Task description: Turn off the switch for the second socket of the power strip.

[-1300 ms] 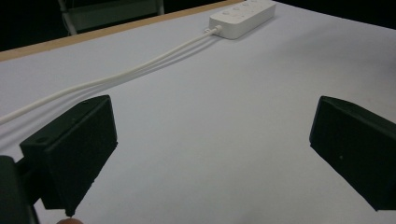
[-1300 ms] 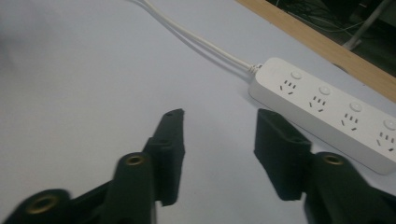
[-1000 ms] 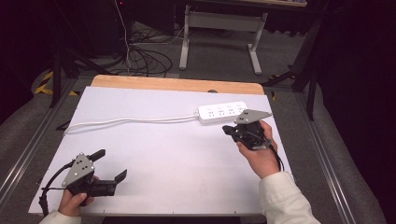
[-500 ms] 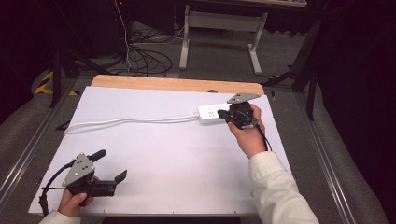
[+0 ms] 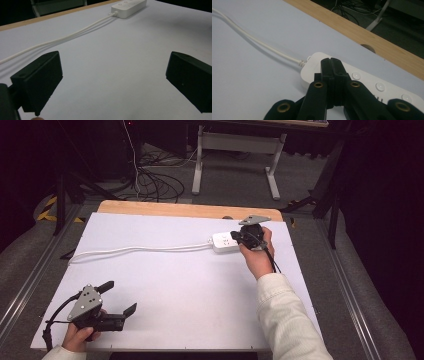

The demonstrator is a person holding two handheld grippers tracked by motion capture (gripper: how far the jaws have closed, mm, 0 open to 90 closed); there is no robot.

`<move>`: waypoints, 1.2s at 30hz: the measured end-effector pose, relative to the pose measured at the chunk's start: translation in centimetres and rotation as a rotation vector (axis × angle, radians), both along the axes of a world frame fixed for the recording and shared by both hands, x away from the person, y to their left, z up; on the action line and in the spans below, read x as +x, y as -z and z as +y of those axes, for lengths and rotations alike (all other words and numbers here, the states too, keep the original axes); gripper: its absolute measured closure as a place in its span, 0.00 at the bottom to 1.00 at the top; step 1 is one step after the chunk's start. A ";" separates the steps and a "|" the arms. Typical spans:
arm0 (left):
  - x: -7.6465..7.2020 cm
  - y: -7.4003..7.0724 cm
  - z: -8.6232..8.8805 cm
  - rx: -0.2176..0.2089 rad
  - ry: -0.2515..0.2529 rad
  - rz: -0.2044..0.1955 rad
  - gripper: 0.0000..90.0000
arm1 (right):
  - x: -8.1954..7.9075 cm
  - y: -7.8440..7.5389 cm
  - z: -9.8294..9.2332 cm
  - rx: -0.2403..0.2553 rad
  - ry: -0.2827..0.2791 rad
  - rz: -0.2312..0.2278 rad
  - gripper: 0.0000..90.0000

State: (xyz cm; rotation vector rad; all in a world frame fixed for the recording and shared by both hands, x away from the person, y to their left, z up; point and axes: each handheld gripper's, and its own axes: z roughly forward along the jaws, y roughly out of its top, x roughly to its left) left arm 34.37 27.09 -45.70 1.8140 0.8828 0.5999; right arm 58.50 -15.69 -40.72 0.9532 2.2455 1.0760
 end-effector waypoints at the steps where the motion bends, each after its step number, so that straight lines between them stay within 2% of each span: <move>1: 0.0 0.0 0.0 0.002 0.001 0.000 0.01 | 0.2 0.2 0.0 0.004 0.009 -0.002 1.00; 5: 0.0 0.0 0.1 0.006 0.004 -0.001 0.01 | 1.5 1.2 -0.5 0.029 0.053 -0.005 1.00; 12: 0.0 0.0 0.1 0.002 0.003 0.002 0.01 | 2.4 2.3 -0.7 0.016 0.063 -0.040 1.00; 17: 0.1 0.1 0.2 -0.007 -0.002 0.004 0.01 | 3.0 3.2 -0.6 0.045 0.089 -0.038 1.00; 25: 0.1 0.1 0.2 -0.002 0.000 0.009 0.01 | 3.6 4.2 -0.3 0.063 0.133 -0.083 1.00; 28: 0.1 0.1 0.2 0.003 0.001 0.007 0.01 | 3.9 4.8 -0.6 0.065 0.161 -0.072 1.00; 36: 0.1 0.1 0.2 -0.004 0.001 0.006 0.02 | 4.4 5.6 -0.8 0.074 0.183 -0.065 1.00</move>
